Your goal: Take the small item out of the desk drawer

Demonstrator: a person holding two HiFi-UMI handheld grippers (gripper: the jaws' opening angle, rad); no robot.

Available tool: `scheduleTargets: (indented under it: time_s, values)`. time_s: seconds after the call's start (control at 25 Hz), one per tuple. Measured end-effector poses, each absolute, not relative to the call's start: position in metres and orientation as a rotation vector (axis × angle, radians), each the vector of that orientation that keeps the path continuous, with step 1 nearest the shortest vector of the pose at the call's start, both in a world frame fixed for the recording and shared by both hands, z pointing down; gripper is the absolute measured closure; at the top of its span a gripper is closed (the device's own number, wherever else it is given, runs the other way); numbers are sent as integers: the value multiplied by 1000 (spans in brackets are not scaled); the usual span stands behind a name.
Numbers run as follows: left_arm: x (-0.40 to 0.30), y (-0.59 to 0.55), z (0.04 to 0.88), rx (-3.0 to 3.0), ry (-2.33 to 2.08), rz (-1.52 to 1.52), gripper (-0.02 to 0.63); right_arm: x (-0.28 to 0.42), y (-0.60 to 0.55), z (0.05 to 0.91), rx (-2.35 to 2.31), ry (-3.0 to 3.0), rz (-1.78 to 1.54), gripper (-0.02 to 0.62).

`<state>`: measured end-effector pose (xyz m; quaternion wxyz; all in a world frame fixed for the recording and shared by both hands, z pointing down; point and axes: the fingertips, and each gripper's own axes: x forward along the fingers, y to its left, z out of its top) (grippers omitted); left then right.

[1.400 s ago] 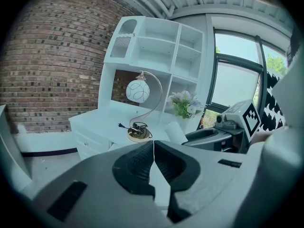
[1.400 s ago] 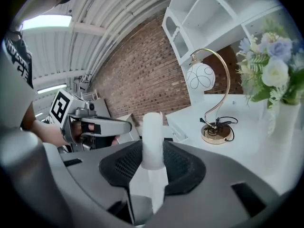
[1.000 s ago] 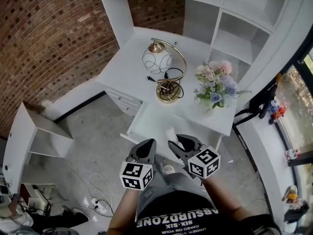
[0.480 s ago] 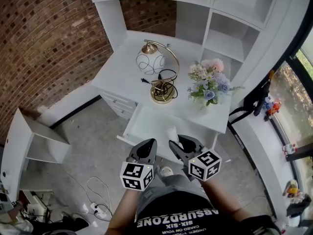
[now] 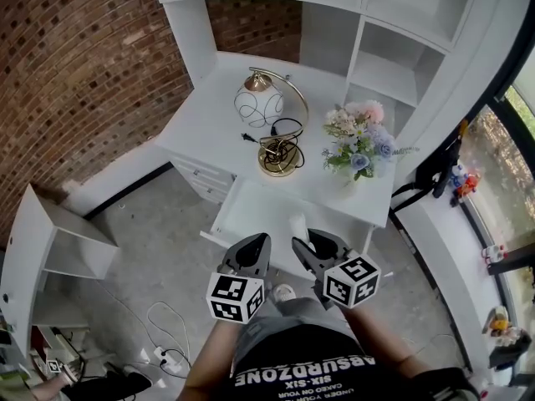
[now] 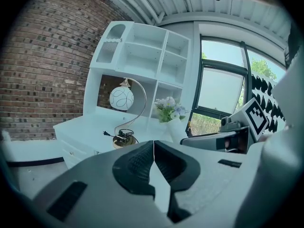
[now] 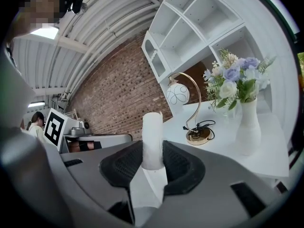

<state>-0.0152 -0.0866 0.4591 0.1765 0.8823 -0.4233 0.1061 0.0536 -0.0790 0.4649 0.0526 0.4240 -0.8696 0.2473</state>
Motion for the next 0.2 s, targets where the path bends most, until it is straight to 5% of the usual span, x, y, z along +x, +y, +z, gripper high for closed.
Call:
scheduleTargets:
  time_s: [0.2]
  values:
    - [-13, -91, 459, 2504, -1188, 301, 601, 55, -82, 469, 1298, -2623, 762, 468]
